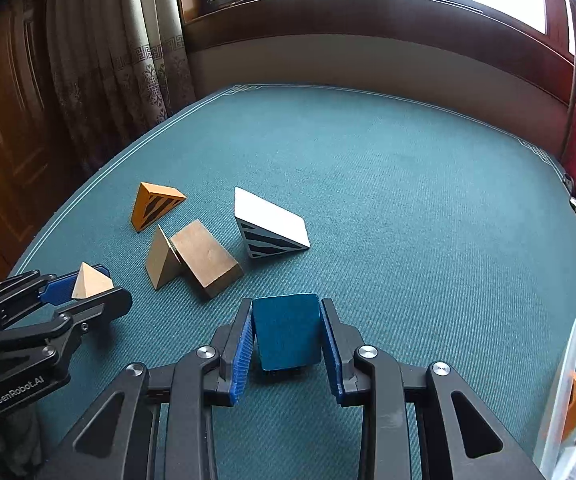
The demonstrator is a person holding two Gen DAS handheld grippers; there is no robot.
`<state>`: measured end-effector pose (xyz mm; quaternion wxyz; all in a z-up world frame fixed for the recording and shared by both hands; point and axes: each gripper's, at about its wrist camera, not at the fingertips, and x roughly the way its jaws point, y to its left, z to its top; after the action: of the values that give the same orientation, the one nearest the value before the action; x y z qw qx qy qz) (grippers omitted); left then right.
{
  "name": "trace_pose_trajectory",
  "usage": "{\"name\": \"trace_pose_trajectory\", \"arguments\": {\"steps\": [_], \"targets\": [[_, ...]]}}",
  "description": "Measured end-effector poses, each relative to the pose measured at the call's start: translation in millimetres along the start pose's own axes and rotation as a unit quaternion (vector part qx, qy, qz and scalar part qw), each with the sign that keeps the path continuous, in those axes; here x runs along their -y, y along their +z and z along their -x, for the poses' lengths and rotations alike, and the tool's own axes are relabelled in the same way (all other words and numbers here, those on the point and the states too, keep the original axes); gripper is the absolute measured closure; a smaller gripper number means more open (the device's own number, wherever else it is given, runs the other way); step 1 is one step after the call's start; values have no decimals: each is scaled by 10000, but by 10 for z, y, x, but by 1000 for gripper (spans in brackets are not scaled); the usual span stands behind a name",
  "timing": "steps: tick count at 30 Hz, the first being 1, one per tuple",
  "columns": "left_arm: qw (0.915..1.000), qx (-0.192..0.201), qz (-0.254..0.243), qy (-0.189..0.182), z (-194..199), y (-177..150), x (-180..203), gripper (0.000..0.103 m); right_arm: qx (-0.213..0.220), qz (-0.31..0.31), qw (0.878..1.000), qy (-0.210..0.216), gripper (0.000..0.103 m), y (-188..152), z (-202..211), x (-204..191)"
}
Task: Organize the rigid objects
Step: 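Grasp the blue block with the right tool while the left tool holds the wooden wedge, then carry the blue block into the clear basin and open the right tool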
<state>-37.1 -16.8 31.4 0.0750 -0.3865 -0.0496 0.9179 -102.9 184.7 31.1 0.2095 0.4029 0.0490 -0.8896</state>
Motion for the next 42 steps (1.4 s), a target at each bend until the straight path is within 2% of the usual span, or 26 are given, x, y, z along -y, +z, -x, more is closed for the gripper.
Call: {"name": "trace_pose_trajectory", "arguments": {"steps": [7, 21, 31, 39, 40, 41, 42], "targets": [[9999, 0, -108, -20, 5, -15, 119, 65, 205, -274, 9994, 36, 70, -115, 362, 174], [9995, -52, -301, -86, 4, -47, 358, 65, 599, -815, 9941, -378, 70, -391, 887, 683], [9991, -80, -393, -161, 25, -68, 516, 65, 1019, -1349, 9824, -791, 70, -561, 1316, 1132], [9986, -83, -472, -242, 48, -75, 651, 65, 1075, -1751, 9715, -1179, 69, -677, 1419, 1523], [9985, -83, -481, -252, 49, -76, 665, 65, 1074, -1789, 9704, -1220, 69, -693, 1419, 1555], [9984, -84, -488, -258, 50, -78, 677, 65, 1052, -1826, 9694, -1259, 64, -714, 1414, 1588], [9984, -84, -489, -264, 52, -80, 690, 65, 1031, -1868, 9685, -1286, 54, -731, 1407, 1615]]}}
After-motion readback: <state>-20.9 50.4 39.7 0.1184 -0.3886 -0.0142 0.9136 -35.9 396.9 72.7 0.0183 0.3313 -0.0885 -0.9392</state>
